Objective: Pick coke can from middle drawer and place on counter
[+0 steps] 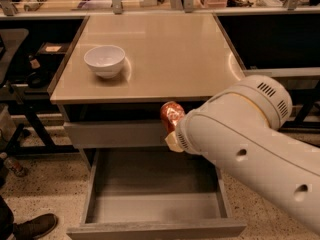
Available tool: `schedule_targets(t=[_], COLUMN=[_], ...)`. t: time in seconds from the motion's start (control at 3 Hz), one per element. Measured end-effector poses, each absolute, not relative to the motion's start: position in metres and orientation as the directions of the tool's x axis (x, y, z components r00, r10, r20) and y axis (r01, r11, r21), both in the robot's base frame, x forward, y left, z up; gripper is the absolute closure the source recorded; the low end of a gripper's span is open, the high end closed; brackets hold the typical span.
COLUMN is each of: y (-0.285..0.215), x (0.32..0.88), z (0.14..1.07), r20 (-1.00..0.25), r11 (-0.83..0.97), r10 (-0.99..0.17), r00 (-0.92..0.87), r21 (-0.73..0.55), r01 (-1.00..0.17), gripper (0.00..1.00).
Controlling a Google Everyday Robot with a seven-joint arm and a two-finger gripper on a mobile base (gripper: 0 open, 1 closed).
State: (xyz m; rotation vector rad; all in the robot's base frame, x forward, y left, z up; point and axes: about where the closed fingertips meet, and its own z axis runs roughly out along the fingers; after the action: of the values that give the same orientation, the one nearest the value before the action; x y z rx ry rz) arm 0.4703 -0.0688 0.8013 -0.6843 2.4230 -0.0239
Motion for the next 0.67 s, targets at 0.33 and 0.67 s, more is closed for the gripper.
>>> schedule_targets(t=[0.33,0.67], y=[-0.074,-0.072], x=[0.485,0.5], z=[0.833,0.873], r20=[-0.577,-0.608], r11=[0.873,0.871], r10=[-0.474,-0.478], r00=[-0.665,-0.633], r21=[-0.208,-0.238], r01=[-0.442,-0.429], gripper=[1.0,1.0])
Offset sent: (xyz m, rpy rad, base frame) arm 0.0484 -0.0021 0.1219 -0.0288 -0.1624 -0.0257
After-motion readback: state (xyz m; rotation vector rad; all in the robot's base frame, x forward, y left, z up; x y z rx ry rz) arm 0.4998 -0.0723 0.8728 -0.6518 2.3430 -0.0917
